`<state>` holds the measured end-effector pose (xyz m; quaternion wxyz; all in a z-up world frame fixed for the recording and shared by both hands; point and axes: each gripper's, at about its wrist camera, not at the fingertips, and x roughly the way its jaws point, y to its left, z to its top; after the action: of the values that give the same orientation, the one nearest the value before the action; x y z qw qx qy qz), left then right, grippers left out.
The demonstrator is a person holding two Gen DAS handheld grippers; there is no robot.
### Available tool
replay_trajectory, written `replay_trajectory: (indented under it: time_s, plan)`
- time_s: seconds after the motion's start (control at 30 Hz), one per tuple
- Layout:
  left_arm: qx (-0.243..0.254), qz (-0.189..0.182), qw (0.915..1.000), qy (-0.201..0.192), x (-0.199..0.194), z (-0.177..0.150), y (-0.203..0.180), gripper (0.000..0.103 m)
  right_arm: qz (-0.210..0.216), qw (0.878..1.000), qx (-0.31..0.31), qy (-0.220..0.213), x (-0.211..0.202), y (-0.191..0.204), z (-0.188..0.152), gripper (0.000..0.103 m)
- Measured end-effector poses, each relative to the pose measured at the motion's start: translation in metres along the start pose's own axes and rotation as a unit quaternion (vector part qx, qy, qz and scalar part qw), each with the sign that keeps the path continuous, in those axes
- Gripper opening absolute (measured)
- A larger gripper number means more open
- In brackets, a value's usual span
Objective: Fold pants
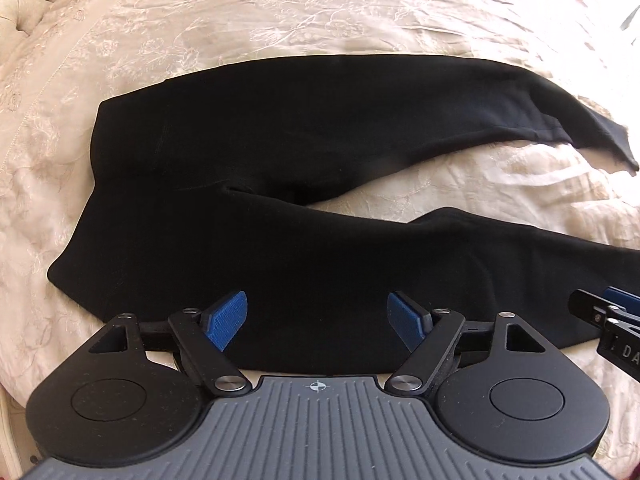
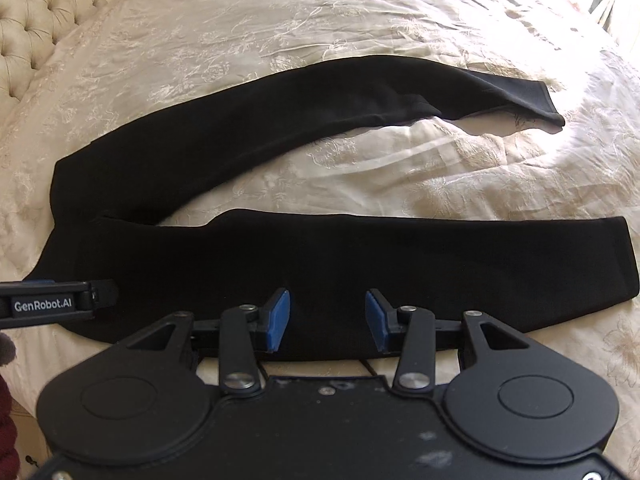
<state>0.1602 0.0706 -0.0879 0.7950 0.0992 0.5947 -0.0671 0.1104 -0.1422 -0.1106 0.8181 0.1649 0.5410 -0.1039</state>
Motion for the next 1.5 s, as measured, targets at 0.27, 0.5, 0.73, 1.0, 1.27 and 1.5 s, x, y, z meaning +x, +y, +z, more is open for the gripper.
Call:
replay_trajectory:
  time_s: [0.27, 0.5, 0.73, 1.0, 1.27, 1.5]
  plan:
    - [-0.01, -0.003, 0.9999, 0.003, 0.017, 0.033, 0.011, 0.076, -0.033, 0.997, -0.066, 0.035, 0.03, -0.003, 0.044, 0.044]
    - [-0.043, 0.001, 0.9988, -0.023, 0.011, 0.051, 0.009, 0.076, -0.044, 0.993, -0.109, 0.017, 0.051, -0.024, 0.102, 0.044]
    - [-0.035, 0.034, 0.9968, -0.063, 0.007, 0.071, -0.02, 0.077, -0.047, 0.981, -0.181, -0.049, 0.08, -0.048, 0.167, 0.045]
    - [-0.02, 0.015, 0.9985, -0.048, 0.026, 0.093, -0.041, 0.076, -0.045, 0.952, -0.291, -0.082, 0.135, -0.059, 0.231, 0.045]
    - [-0.031, 0.011, 0.9994, -0.012, 0.052, 0.102, -0.042, 0.073, 0.014, 0.915, -0.404, -0.016, 0.193, -0.054, 0.25, 0.045]
    - [-0.033, 0.004, 0.9994, 0.009, 0.058, 0.104, -0.036, 0.073, 0.043, 0.885, -0.463, 0.033, 0.215, -0.055, 0.252, 0.044]
